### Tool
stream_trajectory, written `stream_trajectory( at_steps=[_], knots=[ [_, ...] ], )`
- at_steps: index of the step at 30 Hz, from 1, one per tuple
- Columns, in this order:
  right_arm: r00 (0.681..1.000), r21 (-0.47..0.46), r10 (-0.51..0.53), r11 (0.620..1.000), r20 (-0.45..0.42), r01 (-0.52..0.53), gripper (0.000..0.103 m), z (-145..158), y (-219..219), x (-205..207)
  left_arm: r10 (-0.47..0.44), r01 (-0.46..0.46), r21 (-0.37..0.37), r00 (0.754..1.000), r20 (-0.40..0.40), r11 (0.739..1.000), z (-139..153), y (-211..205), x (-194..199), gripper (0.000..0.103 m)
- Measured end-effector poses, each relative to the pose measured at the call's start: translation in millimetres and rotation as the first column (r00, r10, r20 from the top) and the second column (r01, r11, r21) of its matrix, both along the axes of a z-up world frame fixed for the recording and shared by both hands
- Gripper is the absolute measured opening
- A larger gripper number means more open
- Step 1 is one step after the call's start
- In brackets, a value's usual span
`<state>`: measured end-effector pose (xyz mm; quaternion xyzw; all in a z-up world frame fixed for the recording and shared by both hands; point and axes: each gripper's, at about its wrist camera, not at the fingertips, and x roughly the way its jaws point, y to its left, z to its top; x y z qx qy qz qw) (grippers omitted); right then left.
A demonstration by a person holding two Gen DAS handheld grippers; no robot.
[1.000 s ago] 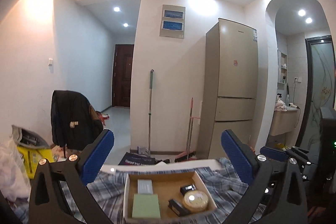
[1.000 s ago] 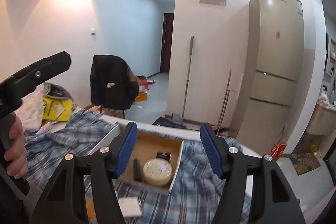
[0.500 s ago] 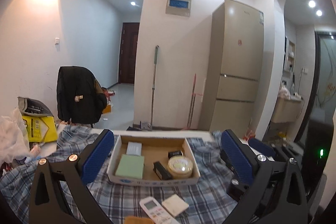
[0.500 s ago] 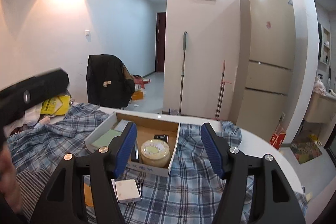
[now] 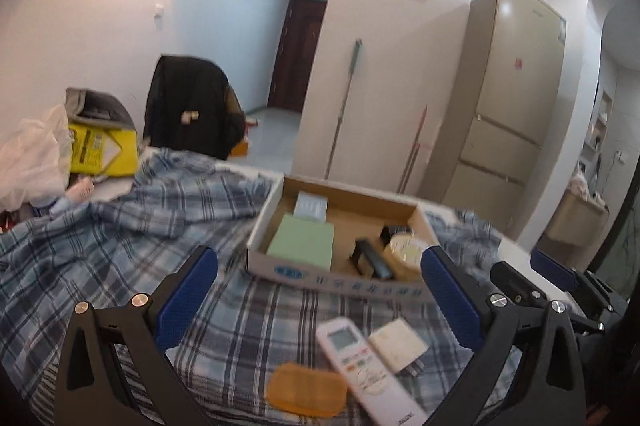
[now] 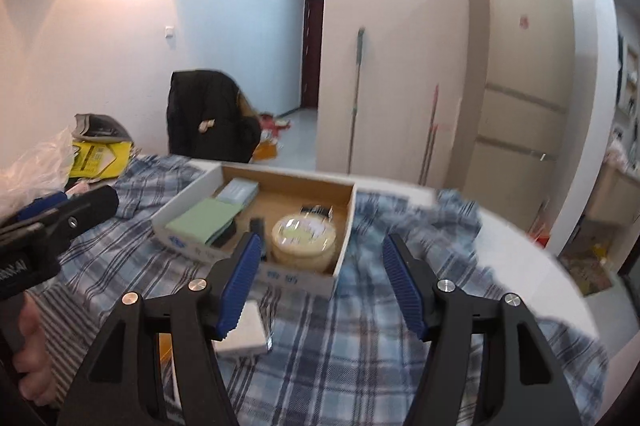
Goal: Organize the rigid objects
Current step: 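Reach down and grasp the white square plug charger with the right gripper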
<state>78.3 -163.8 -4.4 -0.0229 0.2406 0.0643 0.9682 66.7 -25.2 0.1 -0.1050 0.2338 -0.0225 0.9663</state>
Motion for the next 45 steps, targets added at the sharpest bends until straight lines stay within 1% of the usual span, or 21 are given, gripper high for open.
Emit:
stream_trajectory(
  at_steps=[1,4,7,10,13,14,16,18,20,22,24,26,27,30,32,35,37,39,42,45],
  knots=[
    [1.0,0.011,0.01,1.0,-0.023,-0.009,0.062,-4.0,-0.8,1.9,-0.008,0.008,0.012,1.0,-0.012,1.0,-2.8,-1.9,1.1,0.103],
    [0.996,0.027,0.034,0.999,-0.077,-0.032,0.063,-13.5,0.5,6.3,-0.015,0.014,0.066,1.0,0.01,0.998,-5.4,-7.0,-9.1,0.103],
    [0.991,0.053,0.052,0.998,-0.122,-0.046,0.063,-21.8,3.3,6.8,0.006,-0.009,0.084,1.0,0.028,0.996,-8.0,-5.6,-19.6,0.103],
    [0.98,0.071,0.098,0.994,-0.174,-0.086,0.063,-29.0,8.8,11.1,-0.013,0.012,0.108,1.0,0.01,0.994,-9.0,-5.1,-16.7,0.103],
    [0.967,0.086,0.143,0.988,-0.209,-0.128,0.063,-34.1,11.6,14.1,0.004,-0.001,0.07,0.999,-0.044,0.998,-13.7,10.4,-10.3,0.103],
    [0.962,0.084,0.154,0.987,-0.223,-0.139,0.063,-36.6,13.8,15.5,0.012,-0.008,0.056,0.997,-0.078,0.998,-17.4,17.8,-5.7,0.103],
    [0.949,0.07,0.178,0.984,-0.26,-0.166,0.063,-43.9,20.7,18.7,0.015,-0.01,0.047,0.993,-0.113,0.999,-25.1,26.5,-2.0,0.103],
    [0.936,0.044,0.18,0.984,-0.303,-0.174,0.063,-52.2,27.9,22.5,-0.021,0.031,0.065,0.987,-0.162,0.997,-38.6,30.3,3.9,0.103],
    [0.925,0.026,0.18,0.983,-0.334,-0.182,0.062,-58.5,33.0,24.6,-0.033,0.045,0.056,0.978,-0.206,0.997,-48.3,33.2,7.6,0.103],
    [0.92,0.012,0.186,0.981,-0.344,-0.193,0.061,-60.4,36.6,24.5,-0.03,0.038,0.033,0.977,-0.209,0.999,-50.5,37.5,7.4,0.103],
    [0.912,-0.004,0.2,0.976,-0.358,-0.216,0.059,-62.7,42.1,25.4,-0.027,0.038,0.046,0.978,-0.208,0.998,-50.4,35.3,6.4,0.103],
    [0.897,0.001,0.226,0.97,-0.381,-0.244,0.055,-64.7,45.6,29.2,-0.035,0.048,0.056,0.976,-0.214,0.997,-50.9,32.3,6.9,0.103],
    [0.888,0.006,0.237,0.967,-0.394,-0.255,0.054,-66.0,46.8,31.4,-0.038,0.052,0.06,0.976,-0.215,0.997,-50.7,31.5,7.2,0.103],
    [0.855,0.003,0.275,0.952,-0.44,-0.305,0.05,-71.9,54.6,39.8,-0.042,0.058,0.064,0.973,-0.225,0.996,-51.1,31.0,8.4,0.103],
    [0.848,0.004,0.284,0.949,-0.447,-0.316,0.049,-72.9,55.9,44.1,-0.043,0.06,0.066,0.971,-0.236,0.996,-51.9,30.9,10.1,0.103],
    [0.854,0.001,0.28,0.95,-0.438,-0.311,0.049,-73.7,53.3,47.8,-0.051,0.068,0.064,0.968,-0.245,0.996,-53.3,30.5,11.6,0.103],
    [0.843,0.034,0.295,0.949,-0.45,-0.314,0.049,-76.4,50.3,50.4,-0.059,0.077,0.064,0.967,-0.248,0.995,-53.7,29.5,12.2,0.103],
    [0.843,0.035,0.292,0.95,-0.453,-0.31,0.049,-76.9,49.8,51.0,-0.067,0.088,0.072,0.966,-0.25,0.994,-53.9,26.8,12.6,0.103],
    [0.851,0.009,0.275,0.953,-0.447,-0.303,0.049,-76.9,51.3,49.4,-0.085,0.11,0.084,0.963,-0.257,0.99,-54.5,22.3,14.5,0.103],
    [0.844,0.028,0.285,0.952,-0.454,-0.306,0.046,-77.1,48.4,50.2,-0.104,0.138,0.106,0.955,-0.278,0.985,-57.4,16.0,17.2,0.103]
  ],
)
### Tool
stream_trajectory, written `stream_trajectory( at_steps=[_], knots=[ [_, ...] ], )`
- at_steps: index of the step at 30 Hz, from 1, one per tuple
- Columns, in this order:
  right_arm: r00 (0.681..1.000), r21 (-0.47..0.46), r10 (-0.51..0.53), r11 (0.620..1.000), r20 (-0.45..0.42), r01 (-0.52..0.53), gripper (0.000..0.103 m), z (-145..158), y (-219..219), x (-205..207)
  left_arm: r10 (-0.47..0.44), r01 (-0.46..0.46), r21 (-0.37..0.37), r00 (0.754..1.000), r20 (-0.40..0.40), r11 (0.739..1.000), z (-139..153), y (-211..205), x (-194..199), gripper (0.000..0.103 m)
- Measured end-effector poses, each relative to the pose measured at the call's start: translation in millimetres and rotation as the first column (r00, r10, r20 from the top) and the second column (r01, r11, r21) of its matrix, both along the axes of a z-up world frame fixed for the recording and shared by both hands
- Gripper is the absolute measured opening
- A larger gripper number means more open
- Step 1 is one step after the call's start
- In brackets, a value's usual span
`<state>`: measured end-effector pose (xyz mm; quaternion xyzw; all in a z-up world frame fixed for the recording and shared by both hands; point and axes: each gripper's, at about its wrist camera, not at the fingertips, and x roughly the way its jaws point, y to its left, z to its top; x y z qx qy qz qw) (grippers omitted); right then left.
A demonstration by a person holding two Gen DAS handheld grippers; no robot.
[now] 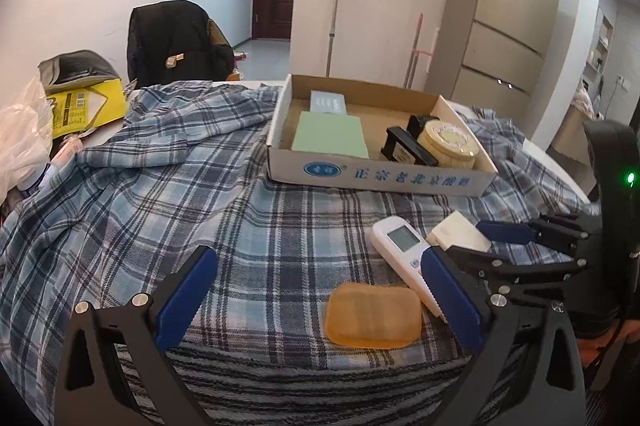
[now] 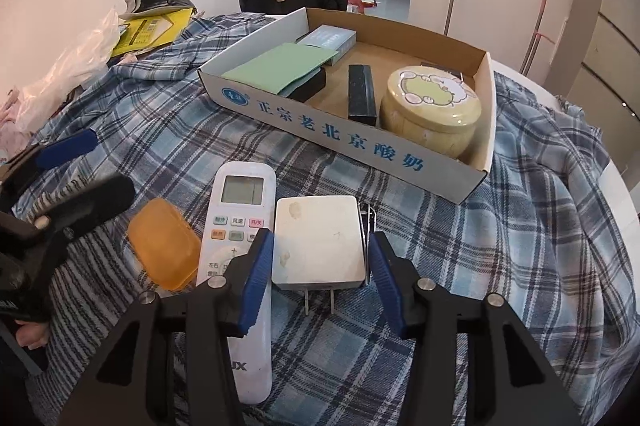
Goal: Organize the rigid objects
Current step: 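Reach down and grasp the white square plug charger with the right gripper, then grasp the orange translucent soap box with the left gripper while the right holds the charger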
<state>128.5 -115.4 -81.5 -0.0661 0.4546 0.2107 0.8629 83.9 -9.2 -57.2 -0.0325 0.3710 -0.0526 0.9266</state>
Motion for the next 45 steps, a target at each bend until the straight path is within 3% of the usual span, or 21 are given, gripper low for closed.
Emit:
stream_trajectory(
  at_steps=[4,10,12,22,26,28,30,32,39,45],
  knots=[
    [1.0,0.0,0.012,1.0,-0.007,-0.012,0.045,0.4,-2.1,-1.7,-0.038,0.04,0.062,0.999,-0.029,0.997,-5.0,-11.4,1.7,0.103],
    [0.999,-0.071,0.039,0.997,-0.018,-0.04,0.045,0.0,-4.4,-4.8,-0.041,0.042,0.059,0.999,-0.025,0.997,-4.9,-10.1,0.8,0.103],
    [0.999,-0.073,0.029,0.997,-0.021,-0.031,0.049,-2.2,-6.9,-2.8,-0.04,0.041,0.06,0.999,-0.028,0.997,-5.3,-10.0,1.2,0.103],
    [0.999,-0.104,0.032,0.994,-0.023,-0.034,0.049,-7.9,-2.3,0.2,-0.037,0.038,0.067,0.999,-0.026,0.997,-5.5,-9.0,1.2,0.103],
    [1.0,-0.075,0.019,0.997,0.012,-0.018,0.049,0.3,-8.5,-3.4,-0.045,0.047,0.062,0.999,-0.031,0.997,-6.0,-9.9,1.5,0.103],
    [0.998,-0.076,0.02,0.997,0.059,-0.015,0.049,8.8,-9.4,-7.9,-0.092,0.095,0.057,0.995,-0.049,0.994,-8.5,-14.8,3.0,0.103],
    [0.994,-0.085,0.024,0.996,0.104,-0.015,0.049,16.2,-8.8,-12.0,-0.176,0.183,0.075,0.98,-0.092,0.98,-14.8,-26.9,4.7,0.091],
    [0.993,-0.088,0.028,0.996,0.112,-0.018,0.049,18.6,-8.9,-13.2,-0.198,0.218,0.146,0.97,-0.142,0.965,-23.2,-41.2,7.2,0.08],
    [0.998,-0.097,0.033,0.995,0.061,-0.027,0.049,11.2,-11.2,-9.7,-0.189,0.209,0.111,0.968,-0.165,0.972,-25.3,-35.8,10.9,0.079],
    [0.999,-0.093,0.035,0.995,-0.019,-0.037,0.049,-2.2,-11.5,-3.8,-0.212,0.237,0.082,0.948,-0.236,0.968,-35.4,-34.0,13.8,0.064]
  ],
)
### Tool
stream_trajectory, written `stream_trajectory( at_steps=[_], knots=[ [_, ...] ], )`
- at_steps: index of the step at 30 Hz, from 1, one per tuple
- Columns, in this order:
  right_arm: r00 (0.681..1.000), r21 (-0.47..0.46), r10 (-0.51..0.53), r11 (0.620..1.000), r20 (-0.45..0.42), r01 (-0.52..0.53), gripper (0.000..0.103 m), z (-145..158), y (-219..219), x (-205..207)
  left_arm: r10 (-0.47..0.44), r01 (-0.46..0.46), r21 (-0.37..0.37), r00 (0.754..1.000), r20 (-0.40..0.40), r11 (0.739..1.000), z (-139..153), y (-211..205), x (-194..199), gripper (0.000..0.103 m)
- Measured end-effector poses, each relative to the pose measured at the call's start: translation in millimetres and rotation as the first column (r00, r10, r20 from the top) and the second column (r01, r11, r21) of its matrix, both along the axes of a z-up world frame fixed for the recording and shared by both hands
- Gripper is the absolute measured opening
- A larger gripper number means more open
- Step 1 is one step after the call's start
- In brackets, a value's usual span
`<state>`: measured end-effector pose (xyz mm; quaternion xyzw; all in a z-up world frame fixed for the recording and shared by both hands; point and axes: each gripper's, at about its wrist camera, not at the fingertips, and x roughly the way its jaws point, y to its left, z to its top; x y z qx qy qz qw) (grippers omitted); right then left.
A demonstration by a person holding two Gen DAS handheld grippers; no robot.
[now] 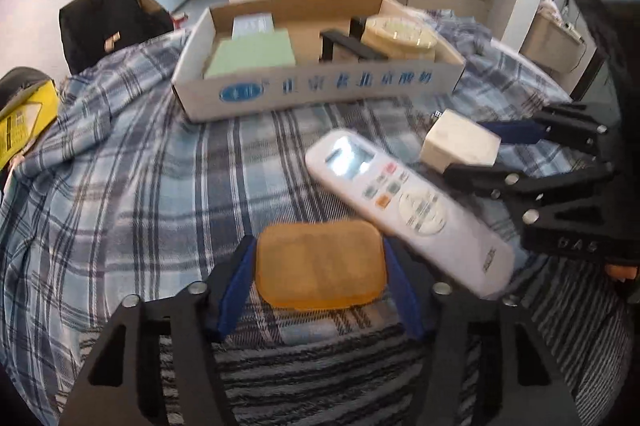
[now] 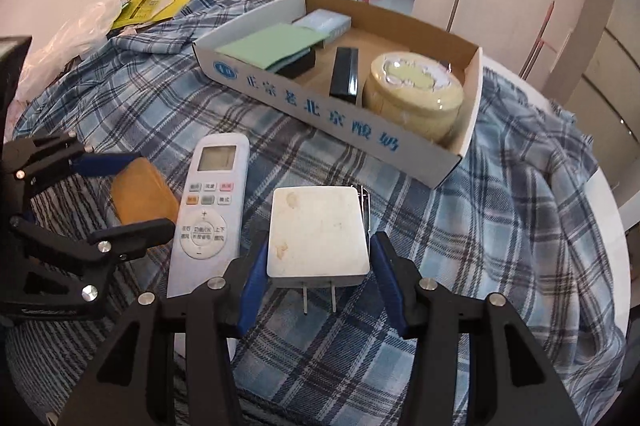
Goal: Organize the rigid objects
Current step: 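Grasp the orange translucent soap box with the left gripper while the right holds the charger, then carry the orange soap box toward the cardboard box with the left gripper while the right carries the charger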
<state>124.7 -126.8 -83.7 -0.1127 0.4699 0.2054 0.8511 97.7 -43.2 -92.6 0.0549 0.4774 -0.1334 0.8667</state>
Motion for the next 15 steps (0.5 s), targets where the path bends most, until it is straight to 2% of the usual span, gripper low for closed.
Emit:
stream_trajectory(
  at_steps=[7,10,15],
  knots=[
    [1.0,-0.023,0.006,1.0,-0.002,-0.006,0.05,-3.9,3.1,-0.9,-0.008,0.008,-0.01,1.0,0.002,1.0,0.3,0.0,0.0,0.064],
    [1.0,-0.021,0.01,1.0,0.004,-0.01,0.05,-2.9,4.2,-1.2,0.005,-0.002,-0.055,0.999,0.051,0.998,9.0,6.0,-5.5,0.063],
    [1.0,-0.008,0.012,1.0,0.025,-0.012,0.05,0.9,4.4,-1.5,0.007,-0.003,-0.048,0.995,0.097,0.999,16.4,4.8,-10.8,0.063]
  ],
)
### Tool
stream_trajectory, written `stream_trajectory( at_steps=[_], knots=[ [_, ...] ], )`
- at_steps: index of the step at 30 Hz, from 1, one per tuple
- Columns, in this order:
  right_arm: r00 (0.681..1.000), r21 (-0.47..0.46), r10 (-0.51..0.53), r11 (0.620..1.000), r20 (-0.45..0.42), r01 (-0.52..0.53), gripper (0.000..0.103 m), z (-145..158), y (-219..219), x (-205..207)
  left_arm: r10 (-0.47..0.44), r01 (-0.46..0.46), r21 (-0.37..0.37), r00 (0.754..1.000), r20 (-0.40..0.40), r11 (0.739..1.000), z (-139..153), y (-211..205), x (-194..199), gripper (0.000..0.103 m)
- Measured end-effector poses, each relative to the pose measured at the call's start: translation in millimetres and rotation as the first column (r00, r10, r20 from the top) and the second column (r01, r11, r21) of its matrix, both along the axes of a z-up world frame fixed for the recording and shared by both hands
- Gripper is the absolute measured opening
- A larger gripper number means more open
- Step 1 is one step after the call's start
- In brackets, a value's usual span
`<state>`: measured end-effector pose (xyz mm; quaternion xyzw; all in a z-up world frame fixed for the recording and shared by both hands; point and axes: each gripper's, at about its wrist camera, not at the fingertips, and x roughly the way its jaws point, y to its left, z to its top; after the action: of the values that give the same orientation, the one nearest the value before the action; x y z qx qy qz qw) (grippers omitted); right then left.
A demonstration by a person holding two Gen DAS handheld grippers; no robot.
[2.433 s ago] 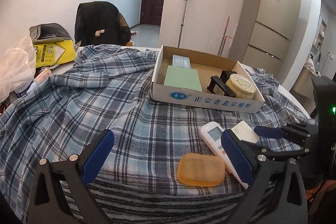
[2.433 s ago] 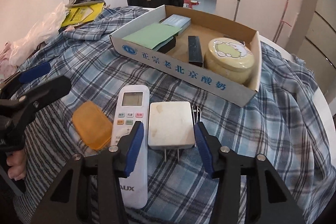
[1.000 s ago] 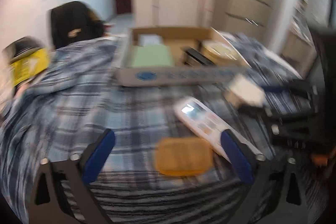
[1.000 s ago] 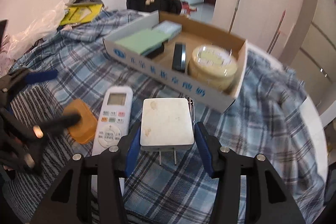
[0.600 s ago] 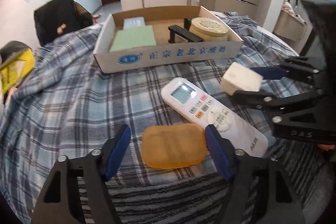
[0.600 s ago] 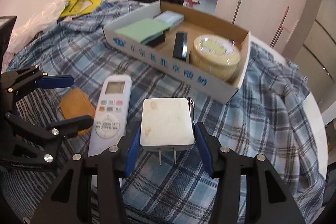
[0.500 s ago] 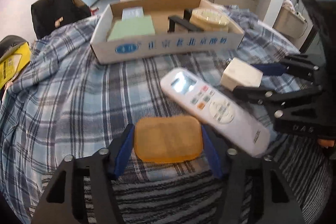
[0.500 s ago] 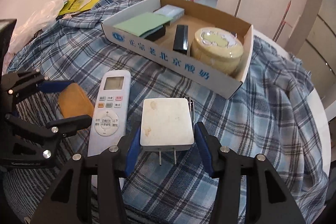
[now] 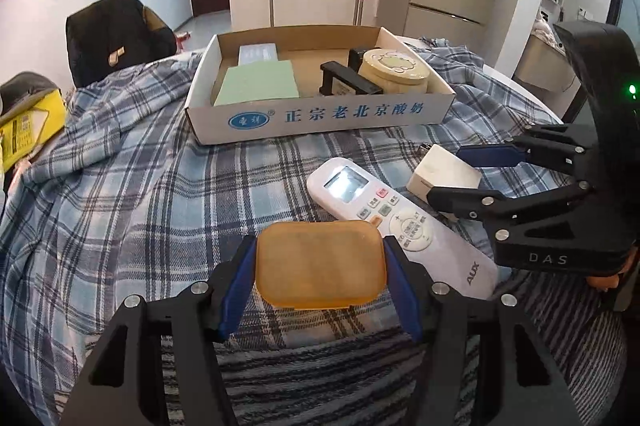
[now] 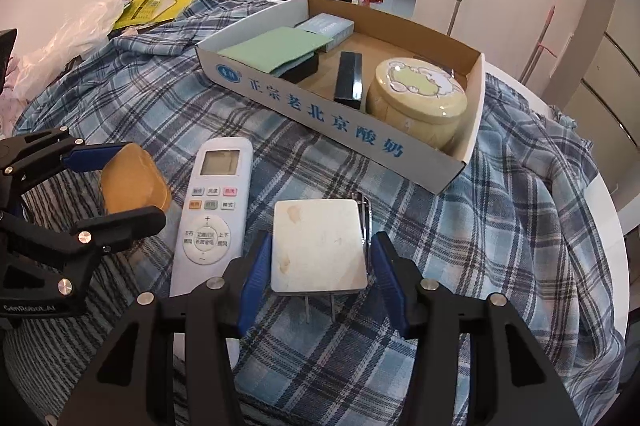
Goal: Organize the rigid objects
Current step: 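Carry the orange soap box toward the cardboard box with the left gripper while the right carries the charger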
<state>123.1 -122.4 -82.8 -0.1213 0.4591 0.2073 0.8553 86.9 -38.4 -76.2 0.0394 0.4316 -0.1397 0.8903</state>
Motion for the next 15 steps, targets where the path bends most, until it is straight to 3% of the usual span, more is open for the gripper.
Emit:
stream_trajectory(
  at_steps=[6,15],
  knots=[
    [1.0,-0.018,-0.001,1.0,0.0,0.001,0.045,-2.6,1.3,0.5,0.0,0.0,0.002,1.0,-0.014,1.0,-2.2,-0.5,3.4,0.063],
    [0.988,0.049,-0.012,0.999,0.151,0.005,0.045,28.3,-8.8,-12.2,0.005,-0.005,-0.003,1.0,-0.002,1.0,-1.1,1.3,1.8,0.064]
  ],
)
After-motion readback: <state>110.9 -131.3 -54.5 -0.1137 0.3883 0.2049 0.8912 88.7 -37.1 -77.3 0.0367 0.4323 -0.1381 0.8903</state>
